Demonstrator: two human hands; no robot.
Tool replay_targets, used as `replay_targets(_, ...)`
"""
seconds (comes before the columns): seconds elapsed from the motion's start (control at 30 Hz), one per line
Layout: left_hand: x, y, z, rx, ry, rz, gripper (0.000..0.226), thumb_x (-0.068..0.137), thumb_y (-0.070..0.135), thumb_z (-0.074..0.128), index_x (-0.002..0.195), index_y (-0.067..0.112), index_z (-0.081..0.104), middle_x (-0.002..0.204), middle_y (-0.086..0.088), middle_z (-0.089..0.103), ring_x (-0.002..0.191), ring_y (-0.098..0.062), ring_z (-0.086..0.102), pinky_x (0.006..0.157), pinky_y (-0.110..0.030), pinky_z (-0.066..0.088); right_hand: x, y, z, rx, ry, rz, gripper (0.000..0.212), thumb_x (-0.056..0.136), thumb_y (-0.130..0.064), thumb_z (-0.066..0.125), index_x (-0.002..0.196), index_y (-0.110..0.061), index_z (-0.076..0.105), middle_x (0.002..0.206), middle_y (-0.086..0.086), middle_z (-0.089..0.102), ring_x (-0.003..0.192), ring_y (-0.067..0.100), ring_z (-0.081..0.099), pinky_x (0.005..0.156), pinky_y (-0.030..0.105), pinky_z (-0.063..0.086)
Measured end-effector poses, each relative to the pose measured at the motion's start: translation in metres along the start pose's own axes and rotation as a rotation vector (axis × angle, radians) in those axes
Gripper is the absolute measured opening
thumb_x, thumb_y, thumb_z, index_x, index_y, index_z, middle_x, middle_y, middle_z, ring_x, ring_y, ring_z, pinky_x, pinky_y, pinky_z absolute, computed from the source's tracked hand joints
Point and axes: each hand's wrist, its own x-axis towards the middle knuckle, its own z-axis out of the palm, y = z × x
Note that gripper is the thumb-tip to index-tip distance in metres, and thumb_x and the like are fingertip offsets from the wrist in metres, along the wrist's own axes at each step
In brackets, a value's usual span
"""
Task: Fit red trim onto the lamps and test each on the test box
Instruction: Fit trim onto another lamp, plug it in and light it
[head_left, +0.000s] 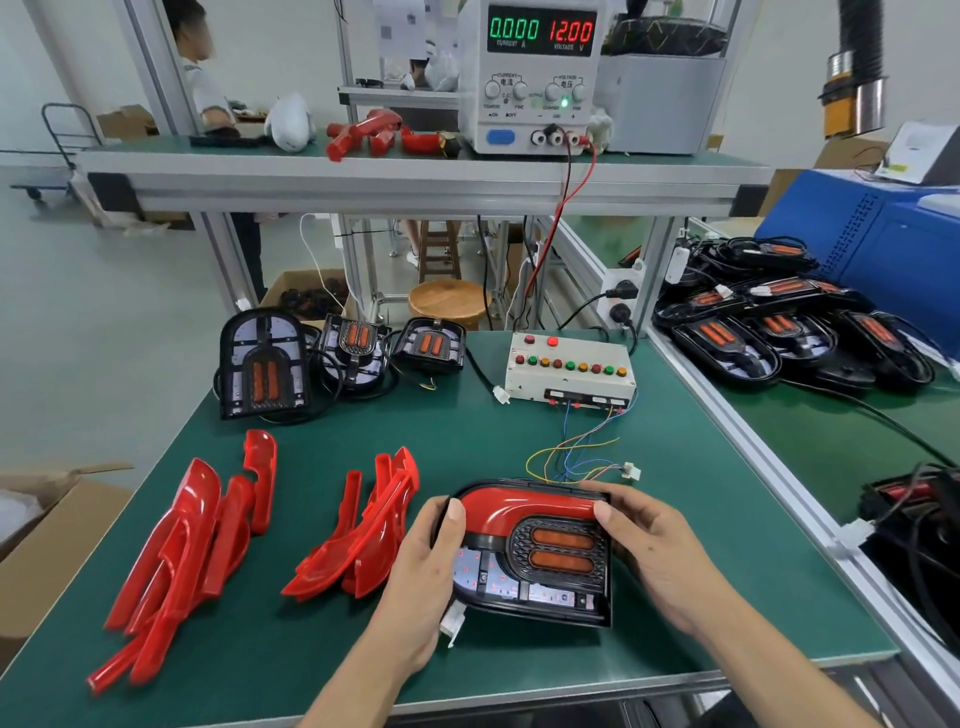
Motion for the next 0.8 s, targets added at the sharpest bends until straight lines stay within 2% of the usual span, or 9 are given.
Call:
replay_targets(0.1,-0.0004,0.0003,-0.0007,-0.022,0.004,0.015,0.043,0.073,0.077,0.071,0.099,0.043,0.072,0.108,0.008,0.077,0.100,-0.005,0.072,0.080,-0.012,0.053,0.0000,-0.0014,0.0015,0.029,-0.001,0.012,0.029,0.085,-0.019,0.071,0.113,-0.018,0.078,0.117,0.014,0.075,0.107,0.026,0.071,0.090,0.030,0.058)
replay_targets(0.17,0.0004,-0.0003,-0.0008,-0.030,-0.002,0.012,0.051,0.073,0.077,0.073,0.104,0.036,0.071,0.112,0.001,0.076,0.105,-0.014,0.072,0.083,-0.018,0.055,0.0007,-0.0024,0.0020,0.085,-0.005,0.041,0.028,0.082,-0.015,0.073,0.109,-0.014,0.079,0.114,0.017,0.075,0.101,0.024,0.072,0.086,0.028,0.059)
replay_targets(0.27,0.0010,-0.0011,-0.0002,-0.018,-0.016,0.015,0.053,0.081,0.068,0.073,0.112,0.025,0.068,0.115,-0.009,0.075,0.109,-0.026,0.072,0.089,-0.028,0.057,0.0003,-0.0032,0.0017,0.127,0.002,0.067,0.027,0.080,-0.011,0.073,0.106,-0.009,0.079,0.110,0.019,0.075,0.095,0.022,0.072,0.082,0.027,0.060)
replay_targets(0.4,0.0013,0.0005,-0.0001,-0.031,-0.018,-0.005,0.054,0.078,0.067,0.077,0.112,0.025,0.068,0.115,-0.010,0.075,0.108,-0.027,0.072,0.087,-0.029,0.057,0.0001,-0.0041,0.0022,0.123,0.018,0.059,0.027,0.079,-0.010,0.071,0.105,-0.008,0.078,0.109,0.018,0.076,0.095,0.022,0.072,0.082,0.026,0.060)
replay_targets(0.6,0.0022,0.0026,-0.0018,-0.055,-0.037,-0.036,0.050,0.080,0.061,0.079,0.114,0.025,0.069,0.119,-0.010,0.074,0.113,-0.029,0.070,0.098,-0.041,0.054,0.0007,-0.0024,0.0009,0.169,0.007,0.095,0.034,0.080,-0.009,0.070,0.114,-0.002,0.073,0.114,0.023,0.074,0.098,0.026,0.071,0.087,0.031,0.061)
replay_targets(0.7,0.0023,0.0050,-0.0018,-0.097,-0.064,-0.078,0.050,0.081,0.056,0.081,0.116,0.022,0.068,0.121,-0.013,0.073,0.113,-0.031,0.070,0.090,-0.034,0.058,-0.0002,-0.0007,0.0019,0.200,0.015,0.094,0.037,0.081,-0.009,0.070,0.117,0.000,0.071,0.117,0.026,0.072,0.100,0.028,0.070,0.094,0.037,0.059)
replay_targets(0.8,0.0024,0.0057,-0.0018,-0.117,-0.063,-0.086,0.048,0.082,0.055,0.080,0.116,0.022,0.068,0.121,-0.013,0.073,0.113,-0.032,0.070,0.091,-0.035,0.058,-0.0011,0.0007,0.0042,0.238,0.037,0.107,0.037,0.081,-0.008,0.070,0.117,0.002,0.070,0.120,0.029,0.070,0.102,0.032,0.068,0.105,0.048,0.051)
